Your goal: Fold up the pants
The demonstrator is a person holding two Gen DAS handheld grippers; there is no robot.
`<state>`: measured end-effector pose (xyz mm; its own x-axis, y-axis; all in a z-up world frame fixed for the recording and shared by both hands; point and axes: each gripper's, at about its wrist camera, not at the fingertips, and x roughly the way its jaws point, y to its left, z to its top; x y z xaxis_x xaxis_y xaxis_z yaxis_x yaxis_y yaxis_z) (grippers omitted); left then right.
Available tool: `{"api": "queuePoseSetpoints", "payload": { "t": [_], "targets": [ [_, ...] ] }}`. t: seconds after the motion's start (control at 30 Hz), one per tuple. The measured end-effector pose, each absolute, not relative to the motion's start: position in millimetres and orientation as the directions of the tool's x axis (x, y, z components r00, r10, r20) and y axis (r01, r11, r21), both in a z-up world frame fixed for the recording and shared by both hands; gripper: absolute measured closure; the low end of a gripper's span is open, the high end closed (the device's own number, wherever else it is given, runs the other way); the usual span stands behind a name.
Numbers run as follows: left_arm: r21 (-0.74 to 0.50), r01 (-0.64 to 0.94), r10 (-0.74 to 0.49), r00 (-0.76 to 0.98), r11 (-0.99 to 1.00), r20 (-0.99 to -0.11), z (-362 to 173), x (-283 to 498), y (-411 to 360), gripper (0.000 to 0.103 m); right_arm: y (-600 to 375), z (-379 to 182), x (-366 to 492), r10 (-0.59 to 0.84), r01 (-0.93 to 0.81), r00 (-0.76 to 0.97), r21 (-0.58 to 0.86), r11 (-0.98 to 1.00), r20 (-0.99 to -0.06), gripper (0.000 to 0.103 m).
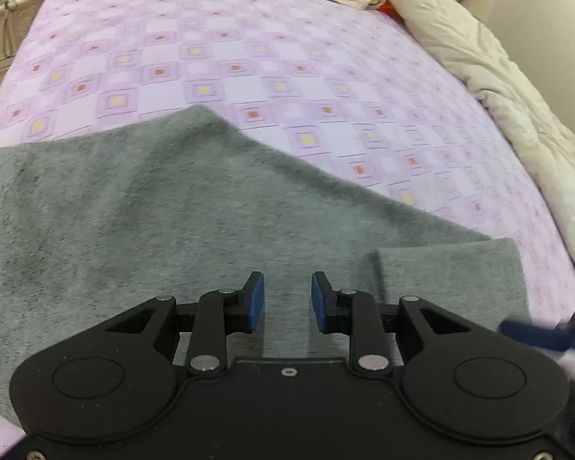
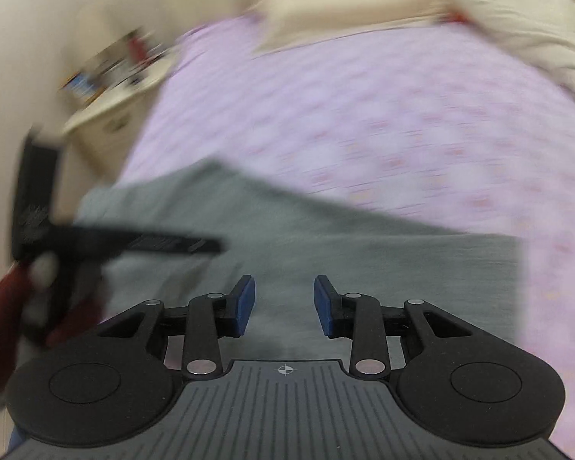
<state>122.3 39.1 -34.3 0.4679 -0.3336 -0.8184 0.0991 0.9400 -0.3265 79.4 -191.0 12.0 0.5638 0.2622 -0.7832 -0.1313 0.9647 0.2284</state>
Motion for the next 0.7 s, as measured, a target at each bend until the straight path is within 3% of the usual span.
{"api": "queuePoseSetpoints", "payload": {
  "t": [0.1, 0.23, 0.33, 0.5, 0.63, 0.7],
  "targets": [
    [-0.356, 0.145, -0.382, 0.453, 0.923, -0.805, -35.0, 121.1, 21.9, 0.047, -244.4, 8.4, 70.6, 0.206, 0.082, 0.595, 0.314, 0.946, -0.777, 0.07],
    [-0.415, 0.17, -0.448, 0.392, 0.894, -0.804, -45.0, 118.9, 0.0, 0.038, -290.1, -3.4, 37.7, 0.216, 0.236, 0.645, 0.459, 0.857, -0.734, 0.07],
    [-0.372, 0.176, -0.411, 0.371, 0.912, -0.833, -55.4, 115.0, -16.5, 0.034, -296.7, -13.5, 14.6, 0.185, 0.281, 0.675, 0.481, 0.831, -0.714, 0.07],
    [-0.276, 0.262, -0.361, 0.376, 0.925, -0.854, -53.3, 104.0, -41.7, 0.018, -280.2, -12.6, -0.6, 0.15, 0.229, 0.71, 0.427, 0.875, -0.688, 0.07],
    [-0.179, 0.293, -0.29, 0.4, 0.939, -0.869, -55.5, 98.2, -59.8, 0.014, -256.6, -9.7, 9.3, 0.1, 0.144, 0.699, 0.277, 0.95, -0.708, 0.072],
    [-0.143, 0.294, -0.262, 0.418, 0.945, -0.87, -56.0, 95.6, -67.9, 0.017, -242.3, -9.4, 12.1, 0.075, 0.09, 0.7, 0.192, 0.977, -0.71, 0.076]
  ]
}}
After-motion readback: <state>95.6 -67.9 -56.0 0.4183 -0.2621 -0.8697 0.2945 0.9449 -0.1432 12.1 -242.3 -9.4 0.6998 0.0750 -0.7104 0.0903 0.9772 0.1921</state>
